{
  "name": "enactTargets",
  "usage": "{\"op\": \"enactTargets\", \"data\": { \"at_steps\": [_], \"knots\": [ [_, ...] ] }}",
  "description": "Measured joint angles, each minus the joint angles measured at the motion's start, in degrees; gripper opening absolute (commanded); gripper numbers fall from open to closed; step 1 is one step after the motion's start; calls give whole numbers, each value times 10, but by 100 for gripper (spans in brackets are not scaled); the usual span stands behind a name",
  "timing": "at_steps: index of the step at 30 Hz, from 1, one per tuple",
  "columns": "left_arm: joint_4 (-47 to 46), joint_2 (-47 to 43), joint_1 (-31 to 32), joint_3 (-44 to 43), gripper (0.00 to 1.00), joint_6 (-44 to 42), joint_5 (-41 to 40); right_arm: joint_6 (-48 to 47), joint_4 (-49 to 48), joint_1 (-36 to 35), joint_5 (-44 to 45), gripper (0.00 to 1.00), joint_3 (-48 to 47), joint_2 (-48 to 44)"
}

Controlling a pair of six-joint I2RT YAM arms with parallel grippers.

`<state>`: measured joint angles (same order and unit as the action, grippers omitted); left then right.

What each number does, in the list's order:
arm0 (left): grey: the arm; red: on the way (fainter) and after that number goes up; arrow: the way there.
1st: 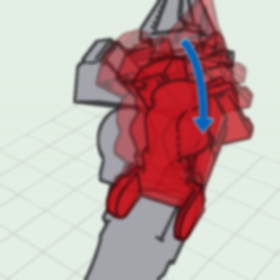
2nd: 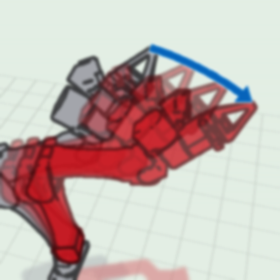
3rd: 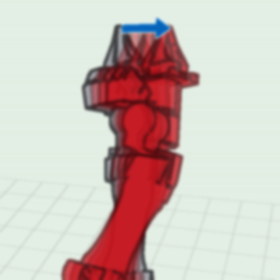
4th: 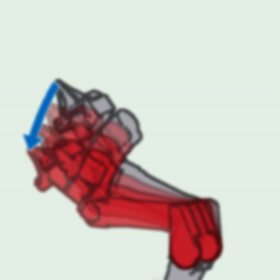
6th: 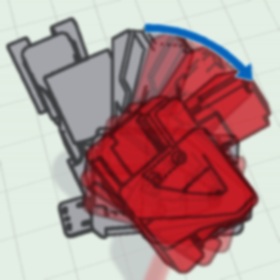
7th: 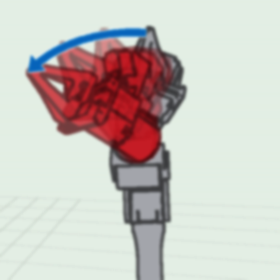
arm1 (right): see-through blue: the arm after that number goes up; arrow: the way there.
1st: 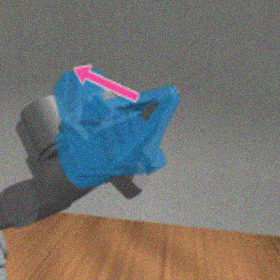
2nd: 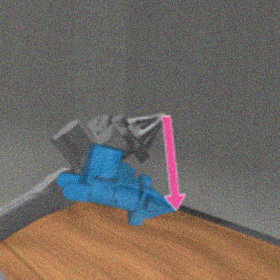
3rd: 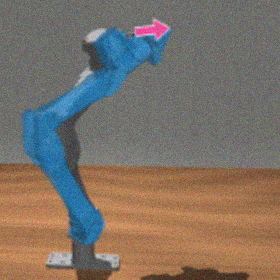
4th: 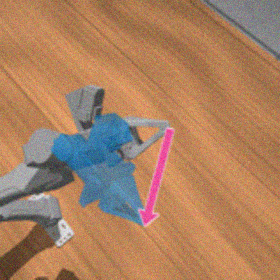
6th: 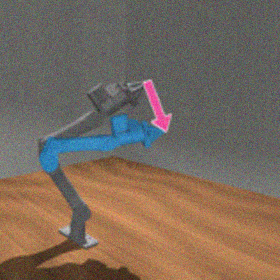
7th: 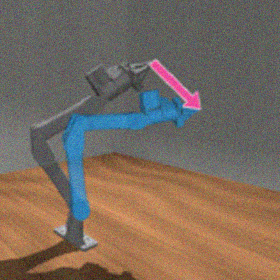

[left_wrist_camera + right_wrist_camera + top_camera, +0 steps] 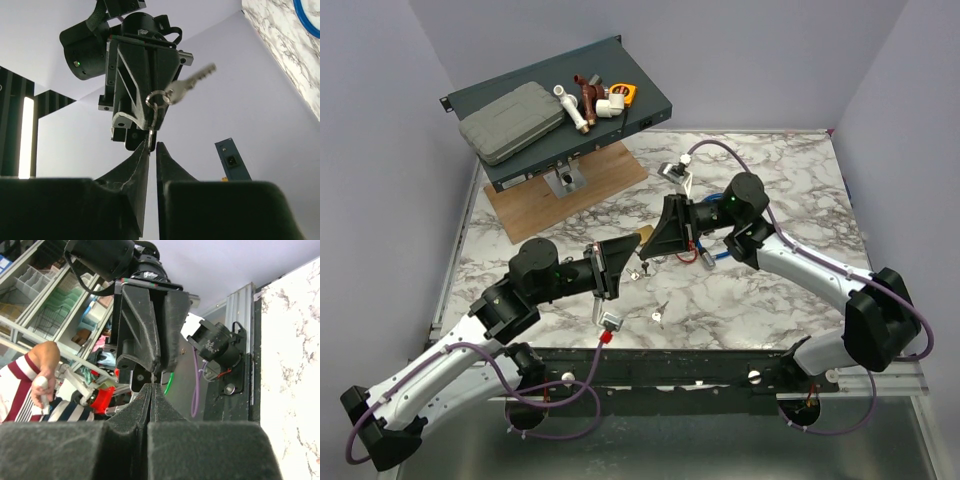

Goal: Unlock with the key
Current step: Pick up the key from the center of the board.

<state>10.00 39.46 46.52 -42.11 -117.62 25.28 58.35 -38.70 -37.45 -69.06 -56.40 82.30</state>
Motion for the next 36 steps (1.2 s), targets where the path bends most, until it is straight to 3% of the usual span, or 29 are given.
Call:
{"op": "enactTargets", "data": {
  "at_steps": [3,10,18,22,24,28,36],
  "knots": [
    [-7,7,1,3,64,0,-16,7,-12,0,0,1,12,-1],
    [24,40,1,-26,87,79,-77,-72,105,3,30,1,17,-24],
    [172,98,-19,-145,91,293,-118,-207,344,43,161,1,15,-93],
    [244,171,-47,-177,90,377,-104,-244,435,57,257,1,13,-139],
    [267,235,-56,-195,95,413,-93,-254,463,61,302,1,13,-167],
    [276,322,-58,-203,95,436,-80,-266,500,64,383,1,10,-218],
    [233,452,-45,-229,93,403,-53,-278,560,87,532,1,-13,-262]
  ]
}}
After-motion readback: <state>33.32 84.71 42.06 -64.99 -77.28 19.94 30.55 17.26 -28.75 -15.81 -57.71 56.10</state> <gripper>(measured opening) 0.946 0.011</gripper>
